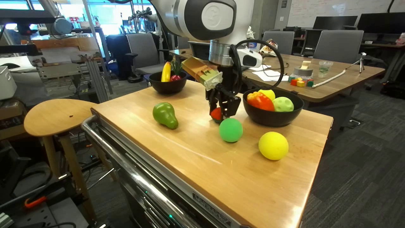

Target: Split the fruits between the two bowls

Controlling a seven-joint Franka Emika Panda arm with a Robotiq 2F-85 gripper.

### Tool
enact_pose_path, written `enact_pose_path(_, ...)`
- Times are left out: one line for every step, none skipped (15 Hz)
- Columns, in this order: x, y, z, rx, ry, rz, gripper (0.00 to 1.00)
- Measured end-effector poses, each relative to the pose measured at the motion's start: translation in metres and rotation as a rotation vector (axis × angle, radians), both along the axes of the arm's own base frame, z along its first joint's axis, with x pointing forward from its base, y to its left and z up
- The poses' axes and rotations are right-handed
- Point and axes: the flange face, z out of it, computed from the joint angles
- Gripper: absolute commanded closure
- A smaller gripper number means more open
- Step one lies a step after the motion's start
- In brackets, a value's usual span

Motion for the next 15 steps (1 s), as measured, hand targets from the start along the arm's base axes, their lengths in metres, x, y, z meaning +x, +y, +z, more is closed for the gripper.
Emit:
enact_pose_path(0.0, 0.0, 0.0, 0.0, -0.001, 0.002, 0.74)
enact_pose_path(0.0, 0.001, 0.002, 0.0, -0.004, 0.008, 0.74)
enact_pose_path(0.001, 0.003, 0.005, 0.001, -0.011, 0.018, 0.74)
enact_pose_path(0.003, 0.007, 0.011, 0.002, -0.024, 0.031, 0.74)
enact_pose_path(0.007, 0.016, 0.019, 0.007, -0.052, 0.048, 0.74)
enact_pose_path(0.012, 0.028, 0.03, 0.016, -0.09, 0.069, 0.74)
enact_pose_path(0.017, 0.047, 0.044, 0.033, -0.132, 0.092, 0.74)
enact_pose_path(0.022, 0.069, 0.057, 0.052, -0.172, 0.115, 0.74)
enact_pose_path(0.026, 0.095, 0.072, 0.072, -0.211, 0.142, 0.74)
enact_pose_path(0.029, 0.124, 0.085, 0.094, -0.25, 0.171, 0.74)
enact_pose_path(0.031, 0.154, 0.096, 0.117, -0.285, 0.201, 0.74)
enact_pose_path(0.031, 0.183, 0.102, 0.138, -0.311, 0.231, 0.74)
enact_pose_path(0.031, 0.211, 0.105, 0.155, -0.333, 0.26, 0.74)
enact_pose_path(0.031, 0.237, 0.105, 0.165, -0.351, 0.289, 0.74)
enact_pose_path(0.03, 0.26, 0.102, 0.173, -0.359, 0.308, 0.74)
